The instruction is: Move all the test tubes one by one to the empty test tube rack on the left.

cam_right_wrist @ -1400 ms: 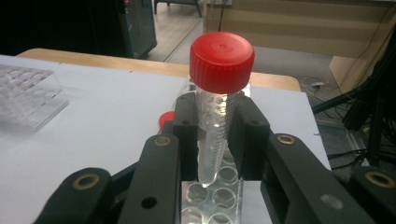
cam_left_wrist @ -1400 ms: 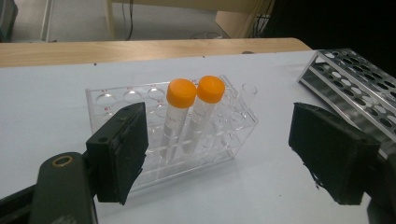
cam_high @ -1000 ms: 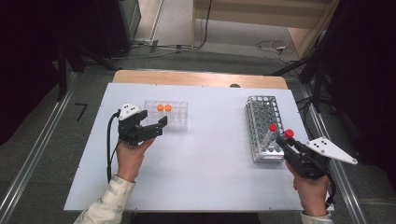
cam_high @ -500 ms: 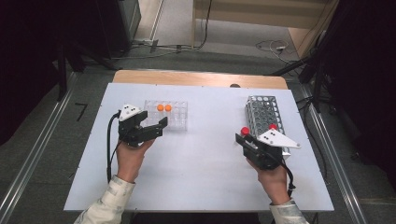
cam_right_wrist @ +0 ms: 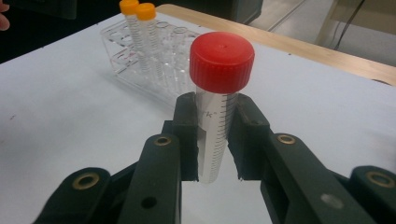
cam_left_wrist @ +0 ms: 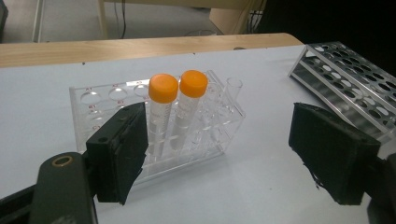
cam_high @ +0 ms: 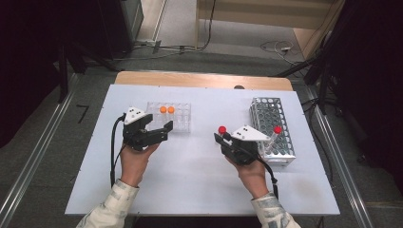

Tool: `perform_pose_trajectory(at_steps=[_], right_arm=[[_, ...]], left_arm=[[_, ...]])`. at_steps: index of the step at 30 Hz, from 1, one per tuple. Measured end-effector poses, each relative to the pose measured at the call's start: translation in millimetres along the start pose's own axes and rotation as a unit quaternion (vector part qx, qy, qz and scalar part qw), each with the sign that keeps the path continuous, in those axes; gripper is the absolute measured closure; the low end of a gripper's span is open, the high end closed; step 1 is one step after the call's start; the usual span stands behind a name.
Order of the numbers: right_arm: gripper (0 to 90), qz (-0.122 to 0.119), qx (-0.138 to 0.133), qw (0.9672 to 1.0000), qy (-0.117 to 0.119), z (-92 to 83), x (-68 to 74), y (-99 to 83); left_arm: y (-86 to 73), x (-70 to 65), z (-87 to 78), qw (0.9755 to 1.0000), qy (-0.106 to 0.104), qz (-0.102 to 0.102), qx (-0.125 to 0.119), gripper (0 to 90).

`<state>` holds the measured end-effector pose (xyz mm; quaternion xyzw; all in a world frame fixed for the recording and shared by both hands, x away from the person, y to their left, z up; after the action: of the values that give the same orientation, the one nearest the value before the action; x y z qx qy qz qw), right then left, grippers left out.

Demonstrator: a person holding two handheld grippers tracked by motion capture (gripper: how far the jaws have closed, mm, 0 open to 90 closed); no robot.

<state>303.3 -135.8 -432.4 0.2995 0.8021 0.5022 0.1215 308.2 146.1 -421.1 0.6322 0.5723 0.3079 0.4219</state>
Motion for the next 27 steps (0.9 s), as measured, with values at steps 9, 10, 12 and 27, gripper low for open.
perform_pose_trajectory(at_steps=[9, 10, 12, 27], right_arm=[[71.4, -0.01, 0.006, 0.9997, 0.023, 32.8, 16.1, 8.1], [71.4, -0.013, 0.009, 0.9995, 0.026, 36.5, 18.3, 9.9], [71.4, -0.018, 0.01, 0.9993, 0.031, 43.6, 22.9, 13.7], [71.4, -0.028, 0.036, 0.9974, 0.055, 86.6, 44.2, 18.0]], left_arm=[[-7.3, -10.1, 0.6, 0.9998, -0.015, 0.005, 0.013, 20.4], [-7.3, -12.0, 0.6, 0.9998, -0.018, 0.007, 0.011, 20.4], [-7.0, -15.7, -0.6, 0.9996, -0.025, 0.011, 0.009, 20.4], [-6.4, -37.2, -9.9, 0.9967, -0.069, 0.042, 0.0, 32.3]])
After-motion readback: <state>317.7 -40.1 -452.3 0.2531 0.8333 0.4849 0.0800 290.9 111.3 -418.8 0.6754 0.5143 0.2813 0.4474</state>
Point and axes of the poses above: each handheld gripper's, and its own axes: z roughly forward along the jaws, y roughly out of its top, x roughly to its left, the point moved 2 cm from there along z, roughly forward along the jaws, and after that the axes turned 14 degrees about y, right-handed, at the moved point
